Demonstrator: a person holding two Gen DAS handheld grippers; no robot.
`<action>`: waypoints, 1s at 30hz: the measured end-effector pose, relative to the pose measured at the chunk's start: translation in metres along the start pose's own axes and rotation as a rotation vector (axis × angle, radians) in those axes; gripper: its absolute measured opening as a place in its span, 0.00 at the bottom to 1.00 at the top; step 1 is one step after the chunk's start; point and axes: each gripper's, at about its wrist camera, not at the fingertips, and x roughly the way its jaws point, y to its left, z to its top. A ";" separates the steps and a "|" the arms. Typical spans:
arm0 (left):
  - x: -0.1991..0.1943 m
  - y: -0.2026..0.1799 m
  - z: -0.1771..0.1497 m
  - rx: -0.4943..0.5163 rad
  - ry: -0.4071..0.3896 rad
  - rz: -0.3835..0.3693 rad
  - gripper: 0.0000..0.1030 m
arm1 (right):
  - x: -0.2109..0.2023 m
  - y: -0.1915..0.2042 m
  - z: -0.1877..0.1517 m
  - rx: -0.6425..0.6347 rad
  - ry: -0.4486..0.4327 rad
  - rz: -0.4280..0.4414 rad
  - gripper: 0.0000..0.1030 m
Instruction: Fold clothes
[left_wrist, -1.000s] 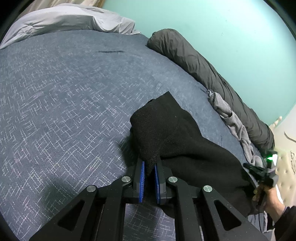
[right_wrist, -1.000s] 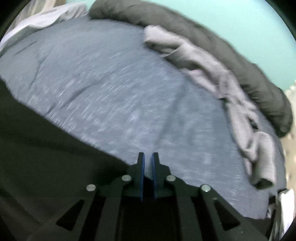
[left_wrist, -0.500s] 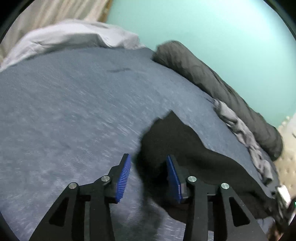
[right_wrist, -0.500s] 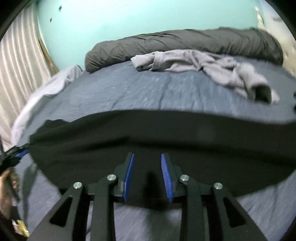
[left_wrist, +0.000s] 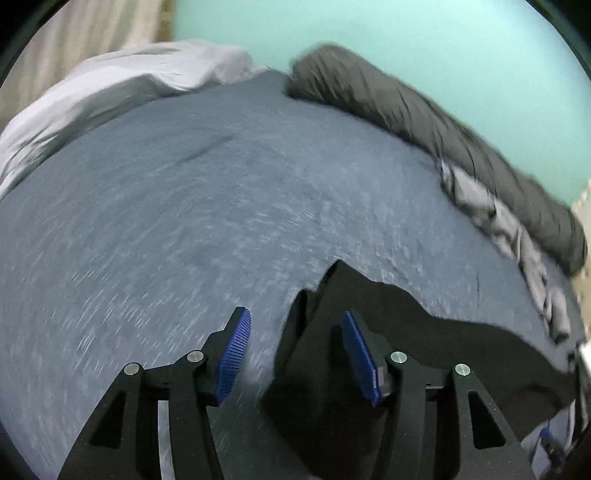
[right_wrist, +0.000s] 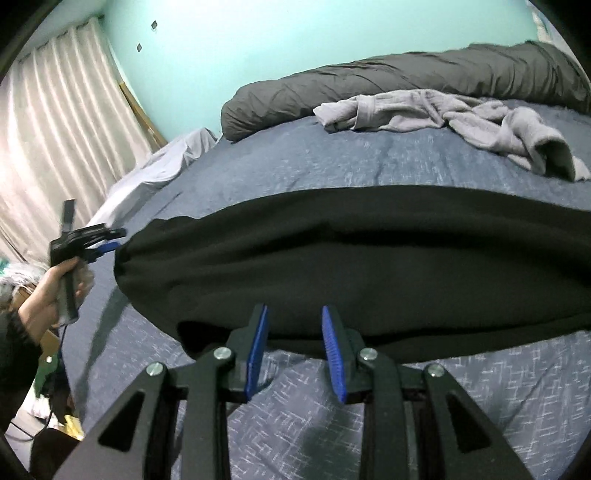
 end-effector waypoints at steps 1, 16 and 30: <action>0.008 -0.003 0.006 0.015 0.025 -0.010 0.55 | 0.000 -0.001 0.000 0.006 0.001 0.006 0.29; 0.046 -0.027 0.032 0.088 0.087 -0.019 0.11 | 0.002 -0.016 0.001 0.027 -0.007 0.011 0.29; 0.055 -0.005 0.039 0.001 0.041 0.088 0.00 | 0.007 -0.027 -0.001 0.072 0.007 -0.001 0.29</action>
